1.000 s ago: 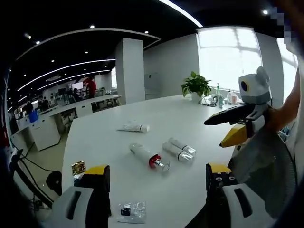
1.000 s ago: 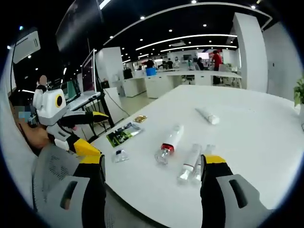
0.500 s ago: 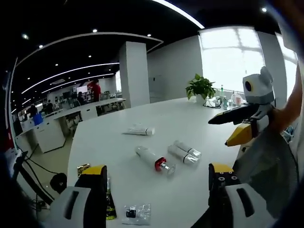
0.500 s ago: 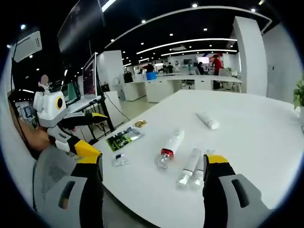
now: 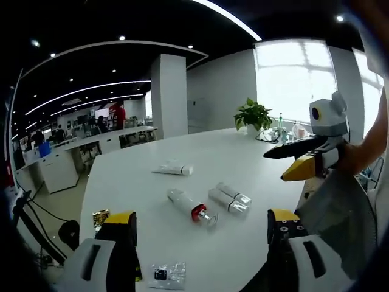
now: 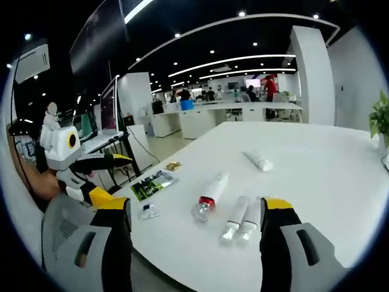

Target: Arrange the skincare products in the storage area until every visible bottle or jar stands upright without overlapping.

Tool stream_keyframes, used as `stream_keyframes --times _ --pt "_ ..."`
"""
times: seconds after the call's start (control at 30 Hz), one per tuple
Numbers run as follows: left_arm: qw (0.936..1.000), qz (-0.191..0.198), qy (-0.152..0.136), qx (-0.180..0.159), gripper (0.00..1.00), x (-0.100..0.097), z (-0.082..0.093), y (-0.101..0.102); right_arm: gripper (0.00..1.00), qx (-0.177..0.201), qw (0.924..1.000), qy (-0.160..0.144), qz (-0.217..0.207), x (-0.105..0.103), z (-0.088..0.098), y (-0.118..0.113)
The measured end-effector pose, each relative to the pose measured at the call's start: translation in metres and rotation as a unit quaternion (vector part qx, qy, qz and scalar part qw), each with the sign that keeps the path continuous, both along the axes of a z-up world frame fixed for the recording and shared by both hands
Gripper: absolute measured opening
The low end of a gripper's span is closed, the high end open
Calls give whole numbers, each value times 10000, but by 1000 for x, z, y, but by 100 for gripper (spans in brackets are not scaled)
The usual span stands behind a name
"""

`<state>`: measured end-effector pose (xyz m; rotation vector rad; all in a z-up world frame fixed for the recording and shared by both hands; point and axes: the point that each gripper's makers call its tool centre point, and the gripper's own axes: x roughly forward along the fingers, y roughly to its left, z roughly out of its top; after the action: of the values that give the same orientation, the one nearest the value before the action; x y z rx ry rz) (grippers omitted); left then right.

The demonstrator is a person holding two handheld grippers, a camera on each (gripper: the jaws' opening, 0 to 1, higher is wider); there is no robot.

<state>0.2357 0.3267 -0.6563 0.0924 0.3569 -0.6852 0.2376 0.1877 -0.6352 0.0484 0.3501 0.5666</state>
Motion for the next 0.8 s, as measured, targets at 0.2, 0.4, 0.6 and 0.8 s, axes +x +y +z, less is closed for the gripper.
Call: stream_keyframes --times 0.2,0.4,0.6,0.8 --pt "10000 28 -55 63 91 0 0 3 84 -47 9999 97 62 -1 -4 4" --pt "9998 109 -112 98 90 2 0 6 84 80 9998 181 79 0 -3 2" --pt "9997 158 -125 121 90 2 0 9 84 232 9995 130 -175 11 15 -17" --pt "9996 150 -168 192 90 3 0 8 83 -113 9997 -167 -128 43 47 -38"
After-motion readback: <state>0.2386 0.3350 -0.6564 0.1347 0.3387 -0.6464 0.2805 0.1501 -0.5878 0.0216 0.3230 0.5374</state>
